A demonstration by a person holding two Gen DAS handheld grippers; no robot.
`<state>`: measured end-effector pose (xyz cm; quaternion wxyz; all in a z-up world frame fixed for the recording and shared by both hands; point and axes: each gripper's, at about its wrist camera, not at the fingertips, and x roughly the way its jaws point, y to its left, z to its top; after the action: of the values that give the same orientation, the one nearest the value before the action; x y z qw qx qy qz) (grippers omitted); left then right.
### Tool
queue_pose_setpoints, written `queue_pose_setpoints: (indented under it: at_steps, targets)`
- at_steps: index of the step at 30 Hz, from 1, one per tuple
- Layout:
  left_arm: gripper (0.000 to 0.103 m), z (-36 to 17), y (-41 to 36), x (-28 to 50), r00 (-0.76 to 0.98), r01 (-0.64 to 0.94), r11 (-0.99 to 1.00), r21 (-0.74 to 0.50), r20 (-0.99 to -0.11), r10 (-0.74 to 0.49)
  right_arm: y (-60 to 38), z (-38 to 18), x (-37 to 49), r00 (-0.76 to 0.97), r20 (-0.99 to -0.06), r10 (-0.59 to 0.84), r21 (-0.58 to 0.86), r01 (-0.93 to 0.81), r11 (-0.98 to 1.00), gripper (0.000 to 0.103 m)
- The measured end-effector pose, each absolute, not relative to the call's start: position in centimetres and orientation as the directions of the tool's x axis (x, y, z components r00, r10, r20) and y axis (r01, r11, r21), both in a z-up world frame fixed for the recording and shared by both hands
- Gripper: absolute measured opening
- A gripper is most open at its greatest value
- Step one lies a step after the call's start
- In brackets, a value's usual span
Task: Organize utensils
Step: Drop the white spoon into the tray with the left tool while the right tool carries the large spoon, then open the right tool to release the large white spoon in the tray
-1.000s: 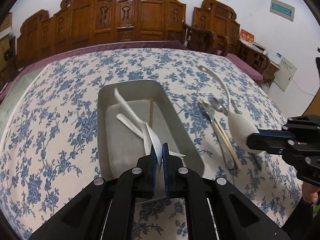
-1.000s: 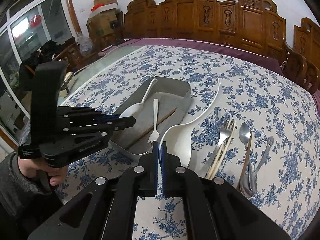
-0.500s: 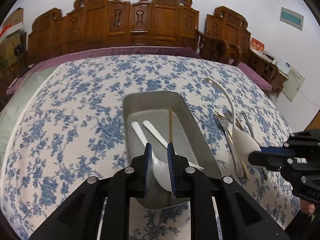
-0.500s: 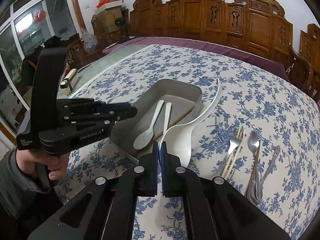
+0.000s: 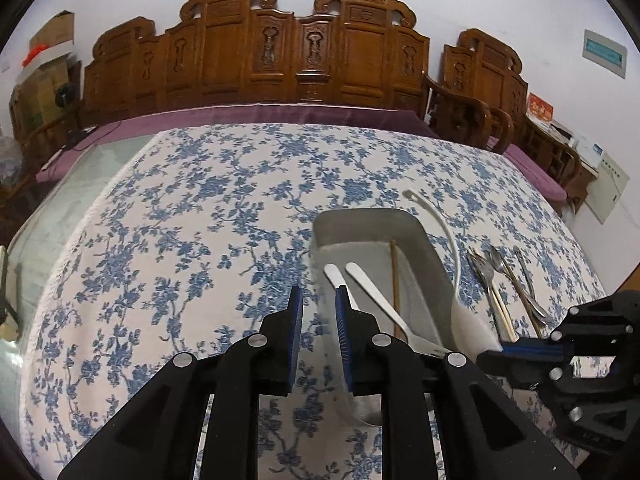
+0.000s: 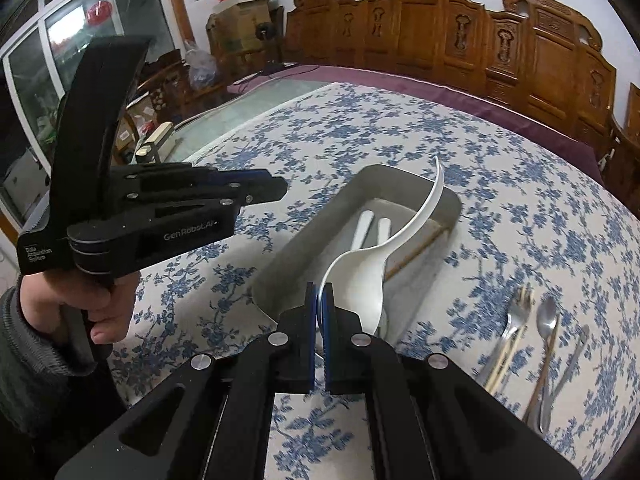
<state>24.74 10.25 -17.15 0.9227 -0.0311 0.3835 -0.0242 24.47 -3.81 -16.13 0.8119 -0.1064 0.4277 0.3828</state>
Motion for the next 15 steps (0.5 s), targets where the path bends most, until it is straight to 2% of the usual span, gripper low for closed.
queue_pose_setpoints:
  at_steps: [2,4,8,11,15]
  targets:
    - [0.017,-17.1,10.6,24.8,0.704,0.015,0.997,-0.077,-0.707,-0.065,-3.3,-16.6,24.6,0.330,-0.782,0.528,0.158,-0.715,0.681,0.003]
    - [0.025,-17.0,11.0,24.8,0.706,0.006,0.997,-0.075,-0.706,-0.057,-2.9,-17.1,24.8,0.317,-0.789,0.526,0.164,-0.716,0.678,0.003]
    - [0.026,-17.0,11.4,24.9,0.706,-0.005,0.997,-0.079,-0.706,-0.053,-2.2,-18.5,25.2,0.295,-0.804,0.517,0.169,-0.719,0.674,0.003]
    - [0.033,-17.0,11.5,24.9,0.704,-0.012,0.997,-0.078,-0.709,-0.047,-1.8,-19.5,25.9,0.275,-0.816,0.509,0.181,-0.714,0.676,0.003]
    - [0.033,-17.1,11.6,24.9,0.701,-0.012,0.997,-0.079,-0.711,-0.048,-1.6,-20.5,27.0,0.262,-0.825,0.501,0.195,-0.700,0.687,0.003]
